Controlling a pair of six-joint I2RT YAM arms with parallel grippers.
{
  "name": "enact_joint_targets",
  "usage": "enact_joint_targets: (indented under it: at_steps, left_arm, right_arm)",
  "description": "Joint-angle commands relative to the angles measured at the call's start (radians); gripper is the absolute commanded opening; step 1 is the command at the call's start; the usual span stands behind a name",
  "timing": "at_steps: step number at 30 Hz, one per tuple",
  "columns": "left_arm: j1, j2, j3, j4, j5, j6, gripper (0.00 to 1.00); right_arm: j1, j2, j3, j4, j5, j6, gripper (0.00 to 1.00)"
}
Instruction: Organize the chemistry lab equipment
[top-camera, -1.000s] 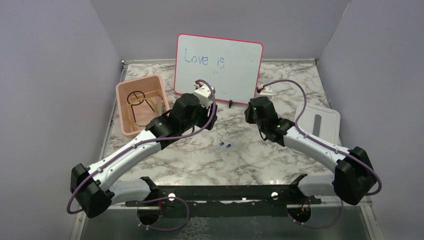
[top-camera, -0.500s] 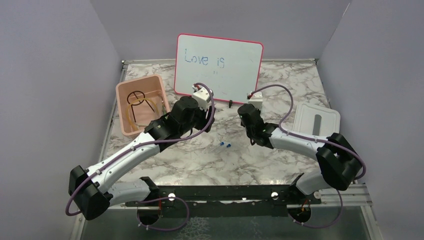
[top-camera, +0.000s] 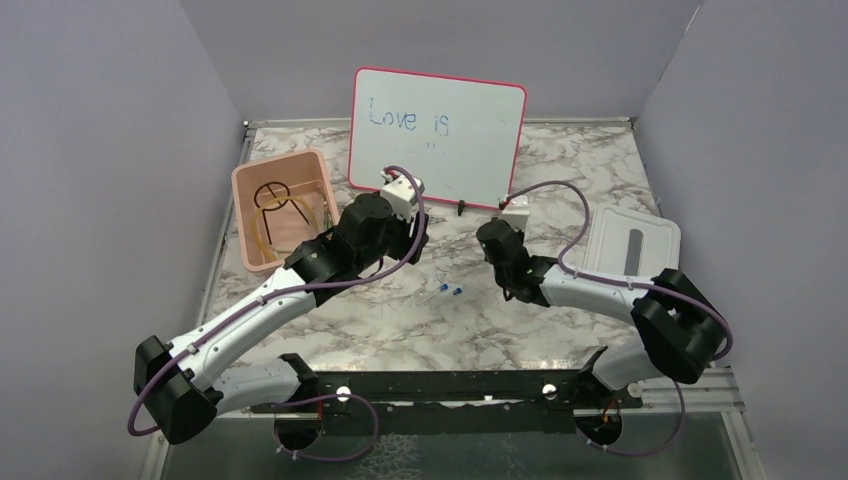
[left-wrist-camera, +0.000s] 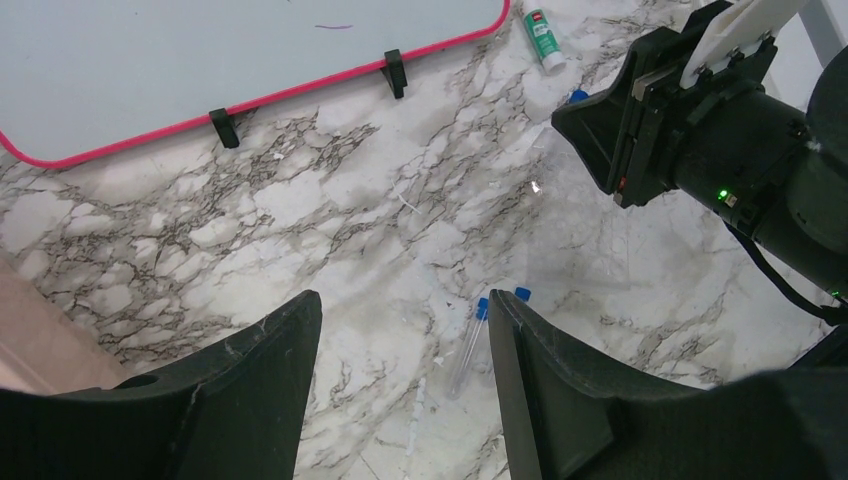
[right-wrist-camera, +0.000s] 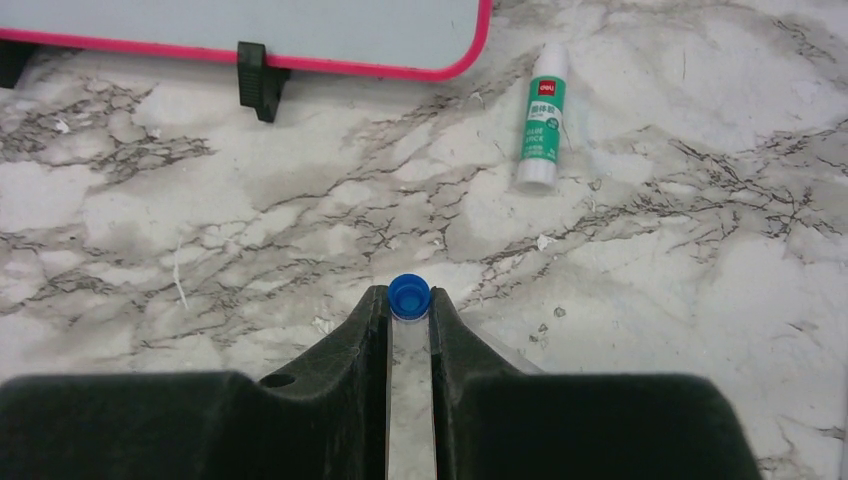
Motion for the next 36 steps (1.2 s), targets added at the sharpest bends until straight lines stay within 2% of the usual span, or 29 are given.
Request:
enact_joint_targets:
  at_steps: [1, 8, 17, 20, 25, 32, 36]
  left_arm:
    - [0.002, -0.014, -0.01, 0.022, -0.002, 0.012, 0.64]
    - [0.001, -0.008, -0.011, 0.022, -0.007, 0.012, 0.64]
    - [0.002, -0.008, -0.014, 0.023, -0.019, 0.017, 0.64]
    - [0.002, -0.01, -0.014, 0.021, -0.023, 0.019, 0.64]
    - [0.003, -0.014, -0.017, 0.021, -0.029, 0.021, 0.64]
    - [0.003, -0.011, -0.017, 0.019, -0.031, 0.024, 0.64]
    - [0.003, -0.011, -0.015, 0.018, -0.031, 0.024, 0.64]
  right_arm:
    - [0.011, -0.027, -0.037, 0.013, 0.05, 0.009, 0.1]
    - [0.011, 0.055, -0.067, 0.188, 0.008, -0.085, 0.11]
    - [0.012, 0.119, -0.116, 0.567, -0.097, -0.269, 0.1]
    - [0.012, 0.156, -0.113, 0.645, -0.132, -0.312, 0.11]
    - [0.012, 0.171, -0.125, 0.676, -0.157, -0.32, 0.14]
    - [0.012, 0.153, -0.167, 0.696, -0.188, -0.332, 0.28]
    - [0.012, 0.133, -0.147, 0.625, -0.19, -0.308, 0.37]
